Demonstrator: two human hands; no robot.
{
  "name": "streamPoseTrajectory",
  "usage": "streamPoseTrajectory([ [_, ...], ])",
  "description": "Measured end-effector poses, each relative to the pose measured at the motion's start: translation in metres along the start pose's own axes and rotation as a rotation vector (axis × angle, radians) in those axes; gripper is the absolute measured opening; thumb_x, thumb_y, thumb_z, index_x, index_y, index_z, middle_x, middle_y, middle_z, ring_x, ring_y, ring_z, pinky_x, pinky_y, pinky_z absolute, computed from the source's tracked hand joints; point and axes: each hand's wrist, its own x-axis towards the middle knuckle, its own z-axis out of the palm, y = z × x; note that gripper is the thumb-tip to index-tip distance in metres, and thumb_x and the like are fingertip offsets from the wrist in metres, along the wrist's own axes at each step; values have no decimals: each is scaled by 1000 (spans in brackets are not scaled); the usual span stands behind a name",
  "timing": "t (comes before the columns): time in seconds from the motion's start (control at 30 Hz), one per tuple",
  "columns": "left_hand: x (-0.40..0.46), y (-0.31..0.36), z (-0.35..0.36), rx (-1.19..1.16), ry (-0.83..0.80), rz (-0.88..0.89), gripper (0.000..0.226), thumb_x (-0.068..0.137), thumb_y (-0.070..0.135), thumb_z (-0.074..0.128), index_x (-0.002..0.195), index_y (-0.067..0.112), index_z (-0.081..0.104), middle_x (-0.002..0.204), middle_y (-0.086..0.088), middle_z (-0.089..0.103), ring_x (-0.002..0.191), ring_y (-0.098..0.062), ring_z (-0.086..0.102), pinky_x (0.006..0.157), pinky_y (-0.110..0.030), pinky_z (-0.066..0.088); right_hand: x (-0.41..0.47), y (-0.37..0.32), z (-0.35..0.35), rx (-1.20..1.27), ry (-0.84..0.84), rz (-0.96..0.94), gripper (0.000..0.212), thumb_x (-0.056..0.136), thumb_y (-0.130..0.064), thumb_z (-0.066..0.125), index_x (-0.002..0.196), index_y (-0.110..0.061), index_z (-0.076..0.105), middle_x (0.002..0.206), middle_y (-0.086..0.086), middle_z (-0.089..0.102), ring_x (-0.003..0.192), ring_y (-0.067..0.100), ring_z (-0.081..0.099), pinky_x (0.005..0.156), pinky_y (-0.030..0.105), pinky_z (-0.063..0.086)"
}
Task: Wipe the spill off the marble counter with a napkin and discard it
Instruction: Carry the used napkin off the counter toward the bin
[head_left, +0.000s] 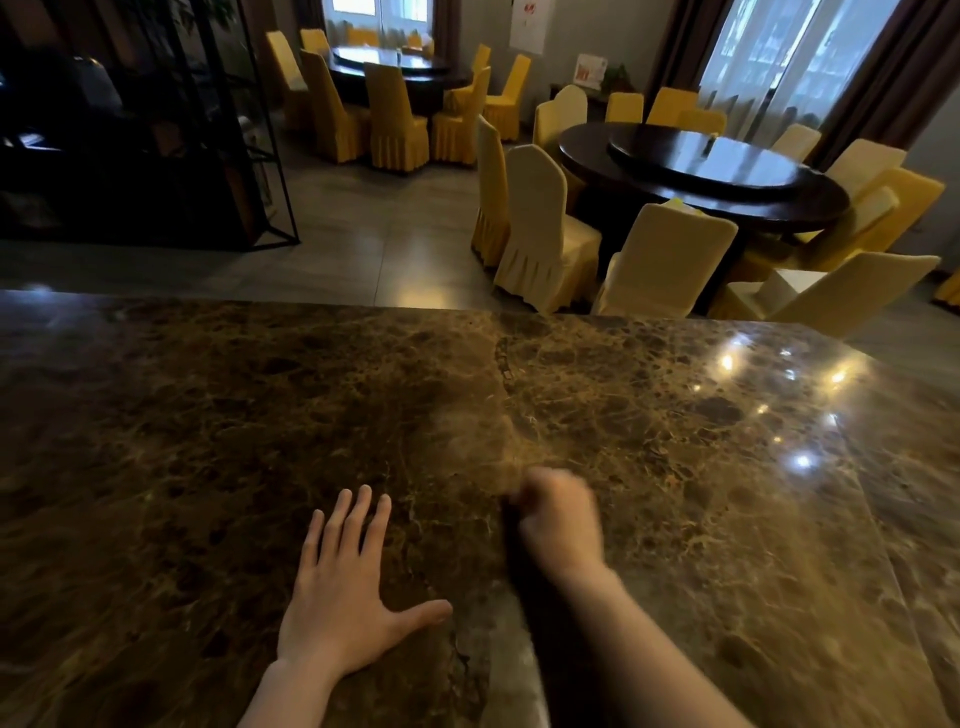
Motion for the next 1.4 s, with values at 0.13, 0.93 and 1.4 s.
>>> streamPoseTrajectory([
  [0.13, 0, 4, -1, -11, -2, -7, 142, 53, 115, 20, 160, 29, -14, 168, 7, -23, 151, -13, -33, 128, -49, -14, 13, 23, -12, -46, 293, 399, 23, 80, 10, 62, 76, -11, 71, 82, 8, 72, 81, 29, 66, 66, 31, 47],
  [0.93, -7, 12, -14, 21, -90, -31, 141, 57, 113, 20, 163, 24, -5, 173, -1, -12, 156, -20, -19, 130, -50, -8, -116, 37, -59, 381, 140, 119, 31, 79, -3, 84, 70, -28, 69, 75, -15, 73, 74, 3, 70, 63, 19, 57],
  [1.4, -73, 41, 5, 57, -39, -95, 129, 66, 107, 17, 163, 24, -7, 173, -5, -12, 157, -23, -19, 130, -54, -5, -261, 48, -19, 457, -486, 73, 12, 71, -10, 70, 73, -21, 69, 73, 3, 72, 62, 6, 61, 63, 36, 54],
])
